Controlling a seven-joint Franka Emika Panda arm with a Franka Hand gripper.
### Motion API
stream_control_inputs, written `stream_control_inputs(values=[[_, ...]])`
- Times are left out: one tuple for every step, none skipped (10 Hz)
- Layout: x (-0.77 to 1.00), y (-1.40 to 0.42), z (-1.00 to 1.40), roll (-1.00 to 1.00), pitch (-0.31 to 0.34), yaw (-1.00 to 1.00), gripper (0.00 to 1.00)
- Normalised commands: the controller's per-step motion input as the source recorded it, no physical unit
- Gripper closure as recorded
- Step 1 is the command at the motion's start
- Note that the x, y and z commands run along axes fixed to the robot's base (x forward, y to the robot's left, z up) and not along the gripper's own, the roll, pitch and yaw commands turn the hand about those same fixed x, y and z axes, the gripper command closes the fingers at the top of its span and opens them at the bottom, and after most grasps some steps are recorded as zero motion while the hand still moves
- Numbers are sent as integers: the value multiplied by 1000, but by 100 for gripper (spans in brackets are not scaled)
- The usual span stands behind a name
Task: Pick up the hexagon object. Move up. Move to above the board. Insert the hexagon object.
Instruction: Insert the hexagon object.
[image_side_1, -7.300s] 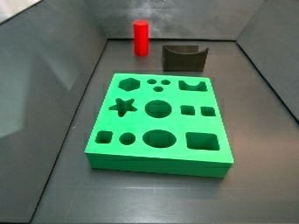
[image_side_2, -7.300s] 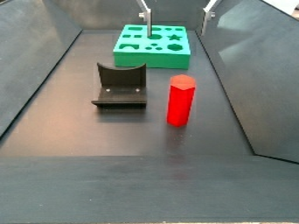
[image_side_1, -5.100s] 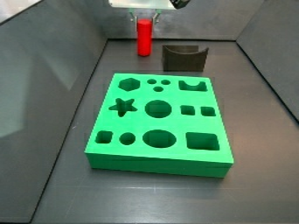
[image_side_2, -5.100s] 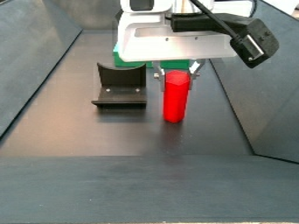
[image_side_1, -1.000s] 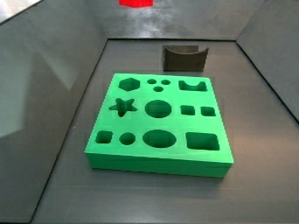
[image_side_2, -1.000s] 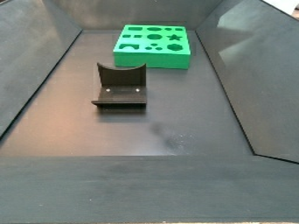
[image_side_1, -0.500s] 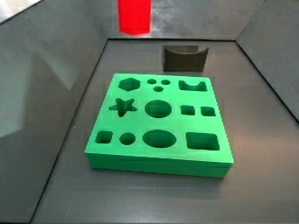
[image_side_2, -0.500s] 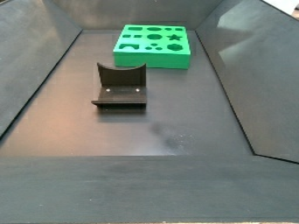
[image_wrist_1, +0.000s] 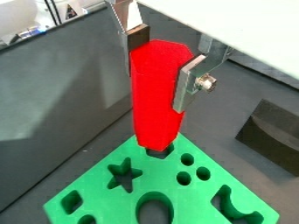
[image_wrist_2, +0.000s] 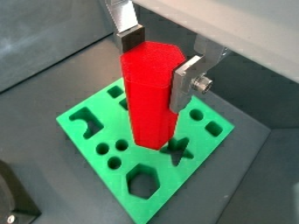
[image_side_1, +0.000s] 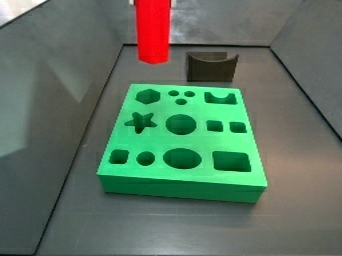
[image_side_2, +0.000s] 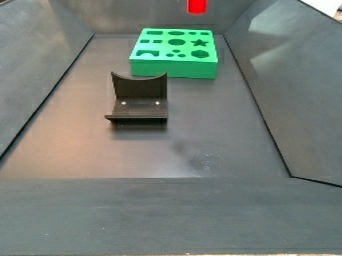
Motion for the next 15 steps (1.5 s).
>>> stream_control_inputs(values=[[0, 277, -357, 0, -9, 0, 100], [0, 274, -349, 0, -19, 0, 100], [0, 246, -360, 0, -20, 0, 100], [0, 220, -409, 6, -27, 0, 100], [0, 157, -446, 14, -43, -34, 100], [0, 54, -449, 6, -70, -89, 100], [0, 34, -431, 16, -63, -66, 100], [-20, 40, -434, 36, -56, -54, 100], [-60, 37, -357, 53, -33, -37, 100], [-71, 66, -291, 51, -4, -14, 100], [-6, 51, -123, 0, 0, 0, 100], [0, 0, -34, -4, -20, 0, 100], [0, 0, -137, 0, -29, 0, 100], [-26, 0, -334, 6, -59, 0, 100], [-31, 0, -291, 4, -51, 0, 100]])
